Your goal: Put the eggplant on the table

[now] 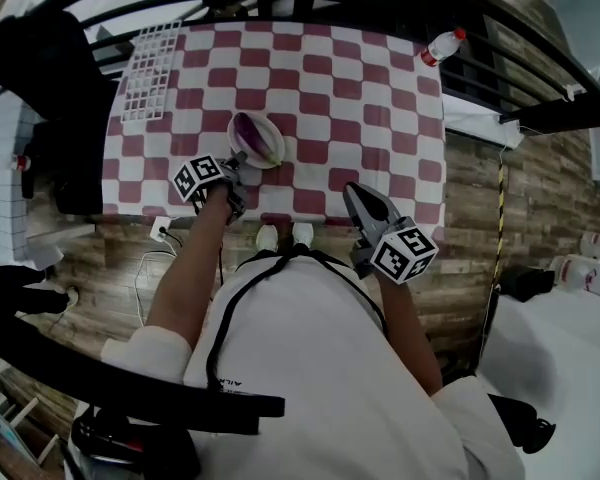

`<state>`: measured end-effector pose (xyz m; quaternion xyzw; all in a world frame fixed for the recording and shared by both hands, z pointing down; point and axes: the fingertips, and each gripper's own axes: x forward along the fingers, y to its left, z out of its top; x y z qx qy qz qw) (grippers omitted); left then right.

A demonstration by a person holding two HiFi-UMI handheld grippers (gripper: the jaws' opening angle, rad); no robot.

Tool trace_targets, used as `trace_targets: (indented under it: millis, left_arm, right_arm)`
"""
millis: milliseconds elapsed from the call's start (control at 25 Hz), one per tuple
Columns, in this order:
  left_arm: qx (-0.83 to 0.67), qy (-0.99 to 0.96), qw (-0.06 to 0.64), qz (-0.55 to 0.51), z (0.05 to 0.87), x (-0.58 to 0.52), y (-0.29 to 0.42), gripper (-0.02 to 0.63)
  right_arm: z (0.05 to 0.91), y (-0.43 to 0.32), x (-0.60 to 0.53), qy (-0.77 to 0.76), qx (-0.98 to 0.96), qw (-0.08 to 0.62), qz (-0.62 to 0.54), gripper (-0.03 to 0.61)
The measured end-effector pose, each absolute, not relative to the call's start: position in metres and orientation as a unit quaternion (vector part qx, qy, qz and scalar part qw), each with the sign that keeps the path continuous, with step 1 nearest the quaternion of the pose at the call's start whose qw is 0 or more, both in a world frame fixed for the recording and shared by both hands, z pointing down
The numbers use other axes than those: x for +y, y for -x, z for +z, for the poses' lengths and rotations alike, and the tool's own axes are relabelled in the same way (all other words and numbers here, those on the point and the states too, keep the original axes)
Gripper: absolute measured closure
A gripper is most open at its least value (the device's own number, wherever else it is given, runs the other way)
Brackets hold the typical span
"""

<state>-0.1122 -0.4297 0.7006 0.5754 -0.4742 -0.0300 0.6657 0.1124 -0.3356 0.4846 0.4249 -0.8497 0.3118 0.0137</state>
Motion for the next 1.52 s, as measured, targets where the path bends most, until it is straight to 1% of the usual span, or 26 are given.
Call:
trace_targets:
  millis: [120,280,400,640,960,1240,1400,1520]
  left_arm:
    - [-0.478,-0.596,0.645,-0.021,0.686,-0.426,0.114,0.563]
    - [-0.476,-0.646,0.597,0.010,0.656,-0.418,0.112,0.585]
    - [-0.474,-0.672,0.569,0.009,0.629,-0.413,0.111,0.604]
    - [-0.465,-0.697,0.545,-0.039,0.579,-0.397,0.106,0.607]
    - [-0.458,-0.748,0.474,-0.079,0.511,-0.378,0.098,0.607]
    - [-0.447,-0.801,0.396,-0.047,0.465,-0.358,0.084,0.607]
    - [-0.436,-0.815,0.380,-0.048,0.453,-0.359,0.077,0.607]
    - [-0.434,-0.815,0.381,-0.051,0.453,-0.362,0.074,0.607]
  right_arm:
    - [0.484,-0.113,-0.332,-0.417,-0.855,0.017,0.307,0.571]
    - [0.480,-0.115,-0.330,-0.407,-0.862,0.013,0.302,0.571]
    - [0.476,-0.115,-0.333,-0.398,-0.868,0.009,0.298,0.571]
    - [0.467,-0.111,-0.337,-0.381,-0.879,0.000,0.287,0.571]
    - [0.446,-0.103,-0.346,-0.361,-0.895,-0.002,0.264,0.571]
    - [0.430,-0.098,-0.350,-0.354,-0.903,-0.002,0.242,0.572]
    - [0.431,-0.096,-0.352,-0.357,-0.902,-0.001,0.242,0.572]
    - [0.432,-0.097,-0.351,-0.359,-0.902,0.001,0.240,0.572]
